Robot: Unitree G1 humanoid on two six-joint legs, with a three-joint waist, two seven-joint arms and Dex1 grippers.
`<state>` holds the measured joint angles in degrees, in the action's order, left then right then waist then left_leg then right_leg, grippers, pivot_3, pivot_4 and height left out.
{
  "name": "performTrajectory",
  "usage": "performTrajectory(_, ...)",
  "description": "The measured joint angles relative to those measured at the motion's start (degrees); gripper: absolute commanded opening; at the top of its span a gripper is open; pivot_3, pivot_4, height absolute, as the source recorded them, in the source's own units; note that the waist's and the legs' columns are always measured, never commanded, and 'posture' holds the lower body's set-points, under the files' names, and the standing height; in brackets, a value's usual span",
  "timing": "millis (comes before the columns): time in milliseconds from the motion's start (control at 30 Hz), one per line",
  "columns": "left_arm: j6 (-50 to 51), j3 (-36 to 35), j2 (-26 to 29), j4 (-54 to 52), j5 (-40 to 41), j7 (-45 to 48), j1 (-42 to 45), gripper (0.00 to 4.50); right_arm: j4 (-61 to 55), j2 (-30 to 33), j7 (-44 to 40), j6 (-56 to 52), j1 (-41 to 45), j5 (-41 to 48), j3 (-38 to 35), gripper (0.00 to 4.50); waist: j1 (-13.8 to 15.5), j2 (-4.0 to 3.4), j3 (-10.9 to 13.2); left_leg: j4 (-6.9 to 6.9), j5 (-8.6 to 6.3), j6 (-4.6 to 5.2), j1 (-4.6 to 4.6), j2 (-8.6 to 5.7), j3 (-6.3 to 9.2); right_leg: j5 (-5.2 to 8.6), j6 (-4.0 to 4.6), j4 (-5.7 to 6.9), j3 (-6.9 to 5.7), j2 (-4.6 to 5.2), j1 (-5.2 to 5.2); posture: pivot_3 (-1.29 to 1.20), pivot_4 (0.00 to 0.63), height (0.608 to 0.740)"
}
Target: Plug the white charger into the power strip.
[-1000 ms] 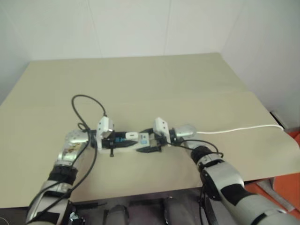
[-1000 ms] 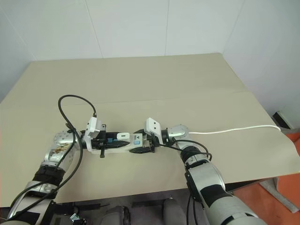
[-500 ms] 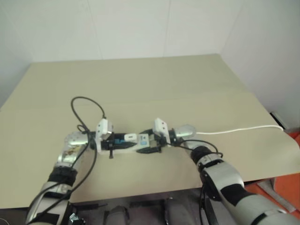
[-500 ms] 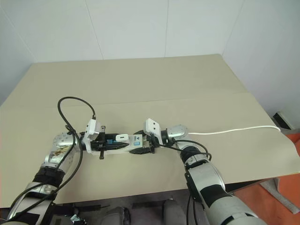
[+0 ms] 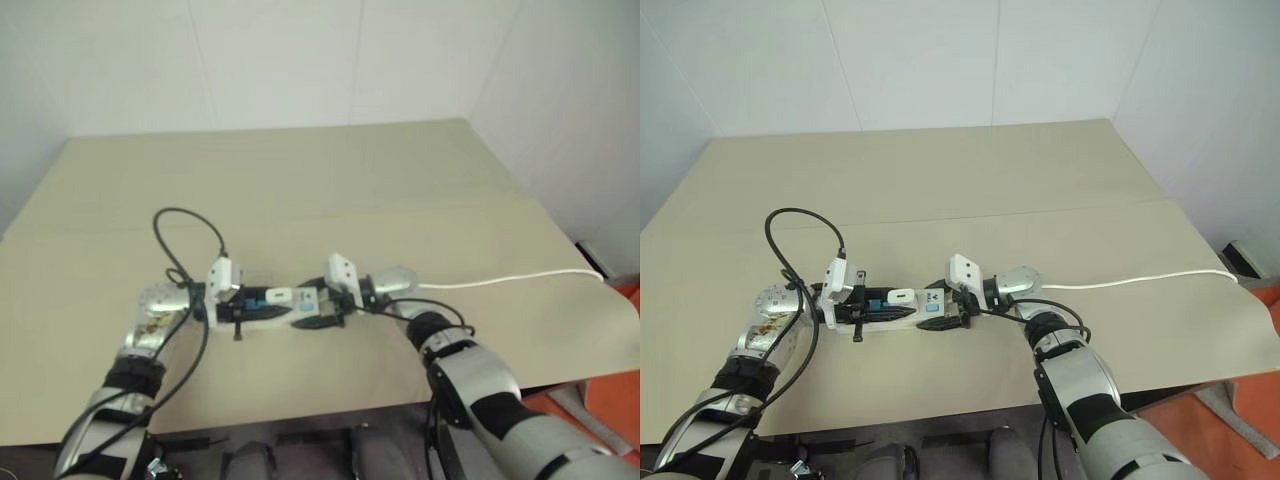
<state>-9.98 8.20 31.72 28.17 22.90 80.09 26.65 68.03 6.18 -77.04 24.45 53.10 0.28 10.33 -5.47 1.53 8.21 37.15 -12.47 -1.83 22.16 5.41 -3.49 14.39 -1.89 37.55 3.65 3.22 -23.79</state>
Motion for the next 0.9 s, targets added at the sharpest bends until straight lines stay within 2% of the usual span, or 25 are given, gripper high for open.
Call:
performTrajectory(200, -1.28, 1.0, 0.17, 0.29, -0.01, -0.26, -0.29, 1.01, 0.0, 0.09, 0.0, -0.01, -0.2, -0.3, 0.25, 3.44, 0.0, -0.02, -0.1, -0.22, -0.01, 0.0, -0.62, -0.01, 0.0, 0.04, -0.01, -0.23, 0.0, 0.0, 0.62, 0.0, 0.15, 0.74)
performTrajectory(433, -1.66, 1.29, 0.28, 0.32, 0.0, -0.51, -0.28, 1.01, 0.0, 0.12, 0.0, -0.12, -0.2, -0.29, 0.27, 3.44, 0.02, -0.04, -0.14, -0.26, -0.01, 0.0, -0.65, -0.01, 0.0, 0.04, -0.01, -0.28, 0.0, 0.01, 0.67, 0.0, 0.15, 0.74)
performTrajectory(533, -1.62, 1.37, 1.27, 0.53, -0.71, -1.03, -0.23, 1.97, 0.02, 0.15, -0.02, -0.17, -0.2, -0.29, 0.27, 3.44, 0.01, -0.06, -0.16, -0.27, -0.01, 0.0, -0.67, -0.01, 0.0, 0.04, -0.01, -0.29, 0.0, 0.0, 0.68, 0.0, 0.15, 0.74)
performTrajectory(667, 0.96, -0.3, 6.27, 4.14, -2.82, -1.66, -0.44, 3.28, 0.22, 1.62, -0.12, -0.61, -0.45, -0.52, 0.2, 3.44, 0.85, -0.96, -0.66, -0.38, -0.01, 0.0, -0.82, -0.26, 0.02, 0.32, -0.46, -0.32, 0.05, 0.18, 0.78, 0.0, 0.15, 0.74)
performTrajectory(800, 3.08, -2.07, 5.47, 5.25, -2.74, -3.01, -0.54, 4.46, 0.22, 2.34, -0.47, -0.62, -0.61, -0.6, 0.09, 3.44, 1.98, -0.8, -0.76, -0.37, -0.01, 0.0, -0.82, -0.27, 0.02, 0.32, -0.47, -0.36, 0.08, 0.18, 0.82, 0.0, 0.15, 0.74)
performTrajectory(900, 4.0, -2.76, 5.27, 5.05, -2.74, -2.87, -0.49, 4.46, 0.16, 2.31, -1.1, -0.61, -0.59, -0.61, 0.02, 3.44, 1.97, -0.8, -0.76, -0.39, -0.01, 0.0, -0.73, -0.28, 0.02, 0.33, -0.43, -0.37, 0.09, 0.16, 0.73, 0.0, 0.15, 0.74)
